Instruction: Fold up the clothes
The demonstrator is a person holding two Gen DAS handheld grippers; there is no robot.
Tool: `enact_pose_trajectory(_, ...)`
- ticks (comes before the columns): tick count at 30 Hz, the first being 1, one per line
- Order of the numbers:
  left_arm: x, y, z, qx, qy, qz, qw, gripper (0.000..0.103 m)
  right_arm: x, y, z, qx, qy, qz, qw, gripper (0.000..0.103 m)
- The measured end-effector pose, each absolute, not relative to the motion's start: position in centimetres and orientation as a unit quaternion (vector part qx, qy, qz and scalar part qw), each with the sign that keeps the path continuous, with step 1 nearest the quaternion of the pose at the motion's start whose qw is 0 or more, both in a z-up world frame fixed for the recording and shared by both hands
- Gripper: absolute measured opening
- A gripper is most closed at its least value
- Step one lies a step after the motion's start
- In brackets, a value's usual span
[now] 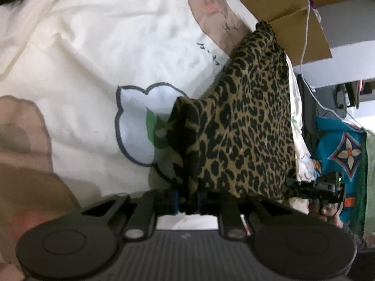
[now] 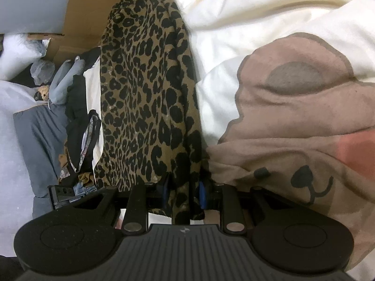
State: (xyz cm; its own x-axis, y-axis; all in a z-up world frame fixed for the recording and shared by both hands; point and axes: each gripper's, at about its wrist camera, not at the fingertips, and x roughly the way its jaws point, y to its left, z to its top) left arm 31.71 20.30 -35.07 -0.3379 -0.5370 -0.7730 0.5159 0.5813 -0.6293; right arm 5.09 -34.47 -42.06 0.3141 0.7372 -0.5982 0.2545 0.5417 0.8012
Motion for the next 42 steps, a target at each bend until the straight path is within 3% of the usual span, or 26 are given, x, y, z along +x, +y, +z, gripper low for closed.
enact_pose_trajectory(2,31.7,20.5,-34.6,-0.015,0.674,-0.46,0.577,0.01,5.1,-34.2,-41.8,0.437,0.557,0.181,0.682,0.005)
enact_pose_trajectory(21,30.9,23.9,-26.7,-0.04,0.64,-0.492,0.589,0.009,3.4,-33.7,-34.3,0.409,0.512,0.283,0.7,0.004)
enact_pose_trajectory(42,31.8,24.1,-26.8,-0.077,0.646,-0.462,0.603,0.009,2.6,-33.3,-32.7,0.398,0.531,0.293,0.689,0.004)
